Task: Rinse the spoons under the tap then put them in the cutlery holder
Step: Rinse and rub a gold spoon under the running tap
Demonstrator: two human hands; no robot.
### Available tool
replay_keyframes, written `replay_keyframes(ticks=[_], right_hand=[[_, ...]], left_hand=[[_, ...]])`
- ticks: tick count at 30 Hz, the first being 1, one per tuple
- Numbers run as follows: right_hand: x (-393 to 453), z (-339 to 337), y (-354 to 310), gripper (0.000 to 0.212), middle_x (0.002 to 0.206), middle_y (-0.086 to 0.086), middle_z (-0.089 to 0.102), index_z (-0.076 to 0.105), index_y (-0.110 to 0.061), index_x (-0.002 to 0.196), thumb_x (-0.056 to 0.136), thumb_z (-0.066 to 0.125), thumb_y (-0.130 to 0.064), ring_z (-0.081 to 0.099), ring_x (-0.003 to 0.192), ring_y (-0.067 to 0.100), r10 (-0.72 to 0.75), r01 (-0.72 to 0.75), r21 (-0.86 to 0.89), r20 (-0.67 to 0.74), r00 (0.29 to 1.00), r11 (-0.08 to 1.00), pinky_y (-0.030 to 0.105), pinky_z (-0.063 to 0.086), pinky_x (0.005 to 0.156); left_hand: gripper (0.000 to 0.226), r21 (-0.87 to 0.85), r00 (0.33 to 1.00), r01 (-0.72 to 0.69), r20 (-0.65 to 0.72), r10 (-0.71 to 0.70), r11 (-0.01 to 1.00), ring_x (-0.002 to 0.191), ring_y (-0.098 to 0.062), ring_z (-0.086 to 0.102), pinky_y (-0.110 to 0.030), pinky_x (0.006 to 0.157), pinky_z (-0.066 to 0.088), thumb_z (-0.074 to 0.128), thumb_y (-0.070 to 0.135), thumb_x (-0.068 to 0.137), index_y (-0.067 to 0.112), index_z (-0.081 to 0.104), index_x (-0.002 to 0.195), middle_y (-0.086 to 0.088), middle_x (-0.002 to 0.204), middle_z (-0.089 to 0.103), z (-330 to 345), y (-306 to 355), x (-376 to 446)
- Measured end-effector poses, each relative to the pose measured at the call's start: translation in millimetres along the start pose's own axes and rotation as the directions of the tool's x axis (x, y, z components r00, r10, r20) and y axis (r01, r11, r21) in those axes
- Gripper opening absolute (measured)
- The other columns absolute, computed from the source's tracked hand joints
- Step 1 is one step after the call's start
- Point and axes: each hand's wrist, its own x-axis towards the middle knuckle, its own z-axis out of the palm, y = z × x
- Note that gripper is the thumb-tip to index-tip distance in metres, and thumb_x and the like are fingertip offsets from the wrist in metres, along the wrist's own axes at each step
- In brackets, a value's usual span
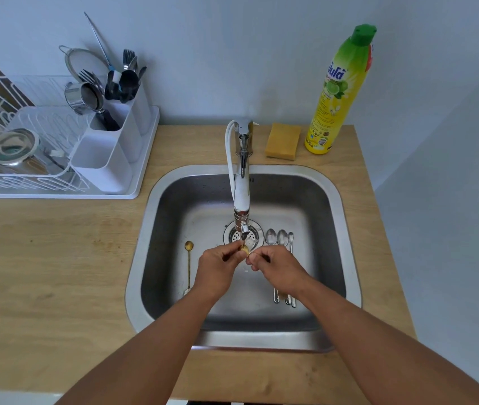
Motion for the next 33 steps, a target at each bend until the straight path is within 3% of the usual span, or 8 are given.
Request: replay_keyframes(ticks=[8,13,19,21,24,27,30,33], right_hand=[[0,3,-5,0.024,0.082,-0.012,0.076,0.077,-0.03,0.085,0.102,0.059,-0.029,0.071,0.081,-0.001,-0.009,0.008,0.038,0.034,0.999,0.999,0.023,0.054,0.079],[-3,9,-4,0.024,0.08,-0.014,0.075,0.075,-0.027,0.08,0.097,0.059,-0.034,0.07,0.075,0.009,0.002,0.002,-0.066,0.048,0.999,0.998,0.032,0.056,0.074],[-2,7,-8,0.028,0.08,-0.012,0.074,0.074,-0.029,0.085,0.103,0.054,-0.021,0.069,0.079,0.001,0.021,-0.022,0.028,0.014,1.0,0.999,0.015,0.05,0.07],[-4,7,-10,0.028,0.081,-0.011,0.075,0.074,-0.028,0.085,0.103,0.054,-0.021,0.068,0.077,-0.002,0.019,-0.02,0.03,0.031,0.999,0.999,0.013,0.05,0.069],[-7,10,-9,0.029,0.084,-0.012,0.076,0.074,-0.026,0.08,0.103,0.057,-0.026,0.07,0.081,0.0,0.005,-0.006,0.017,0.065,0.998,1.0,0.018,0.053,0.074],[-10,12,-7,0.03,0.069,-0.022,0.07,0.074,-0.022,0.076,0.1,0.061,-0.034,0.059,0.056,-0.007,-0.013,0.014,-0.011,0.073,0.997,1.0,0.014,0.041,0.057],[-7,13,-6,0.028,0.07,-0.019,0.071,0.075,-0.023,0.076,0.098,0.064,-0.035,0.058,0.057,-0.005,0.014,-0.014,0.0,0.041,0.999,1.0,0.018,0.043,0.061],[-5,11,-5,0.027,0.064,-0.018,0.068,0.075,-0.022,0.075,0.097,0.065,-0.035,0.054,0.052,-0.004,0.029,-0.029,0.032,0.006,1.0,0.999,0.02,0.042,0.059]], left_hand=[[0.003,-0.001,0.991,-0.051,-0.12,0.05,0.999,0.074,0.0,0.07,-0.01,0.068,0.052,0.079,0.019,0.089,0.022,0.079,0.09,0.011,0.079,0.076,-2,0,5],[0.011,0.028,0.987,0.051,-0.152,-0.046,0.998,0.069,-0.003,0.061,-0.02,0.065,0.045,0.071,0.028,0.096,0.021,0.074,0.089,0.006,0.079,0.071,-3,5,17],[0.005,-0.069,0.996,0.086,-0.008,-0.087,0.994,0.079,0.002,0.067,-0.02,0.076,0.049,0.073,0.029,0.095,0.026,0.077,0.096,0.01,0.086,0.076,-2,-1,13],[0.004,-0.102,0.991,0.135,0.001,-0.135,0.986,0.086,-0.009,0.071,-0.022,0.077,0.051,0.078,0.024,0.091,0.026,0.078,0.095,0.007,0.087,0.077,0,-1,12],[0.007,-0.136,0.983,0.184,0.008,-0.185,0.973,0.08,-0.007,0.072,-0.017,0.072,0.05,0.08,0.029,0.088,0.023,0.078,0.088,0.008,0.081,0.078,2,2,14],[0.021,-0.093,0.98,0.188,-0.045,-0.193,0.978,0.077,-0.009,0.072,-0.019,0.066,0.049,0.076,0.04,0.09,0.021,0.078,0.083,0.008,0.077,0.077,7,6,14],[0.024,-0.066,0.968,0.2,-0.141,-0.207,0.978,0.075,-0.01,0.067,-0.028,0.069,0.053,0.07,0.043,0.095,0.025,0.078,0.081,0.007,0.077,0.076,10,3,12],[0.013,-0.133,0.973,0.212,-0.069,-0.222,0.968,0.083,-0.006,0.069,-0.019,0.071,0.049,0.072,0.028,0.096,0.03,0.077,0.085,0.013,0.083,0.077,9,-1,9]])
